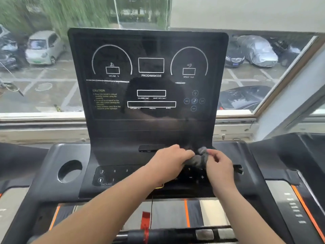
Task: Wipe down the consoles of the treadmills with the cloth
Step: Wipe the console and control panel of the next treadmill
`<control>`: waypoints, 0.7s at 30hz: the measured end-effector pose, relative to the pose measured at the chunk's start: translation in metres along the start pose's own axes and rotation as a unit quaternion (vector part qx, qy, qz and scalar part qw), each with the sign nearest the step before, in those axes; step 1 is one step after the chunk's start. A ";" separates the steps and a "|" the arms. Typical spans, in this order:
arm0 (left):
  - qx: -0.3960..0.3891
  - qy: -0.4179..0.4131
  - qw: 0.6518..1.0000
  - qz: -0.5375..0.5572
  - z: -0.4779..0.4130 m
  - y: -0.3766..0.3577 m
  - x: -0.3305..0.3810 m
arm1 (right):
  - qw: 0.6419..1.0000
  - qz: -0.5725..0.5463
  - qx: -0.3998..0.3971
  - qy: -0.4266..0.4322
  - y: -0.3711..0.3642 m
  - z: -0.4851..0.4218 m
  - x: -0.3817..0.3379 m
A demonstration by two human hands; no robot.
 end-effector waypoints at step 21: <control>0.189 0.263 0.938 0.122 0.169 0.110 -0.192 | 0.994 0.071 -0.086 -0.005 -0.153 0.048 -0.062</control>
Point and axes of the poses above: each hand's wrist, its own z-axis away from the middle knuckle, its own y-axis out of the back of the hand, x = y × z, the point moved 6 cm from there along -z, towards the middle knuckle, and after that the axes turned 13 degrees about z, right-handed, at the moved point
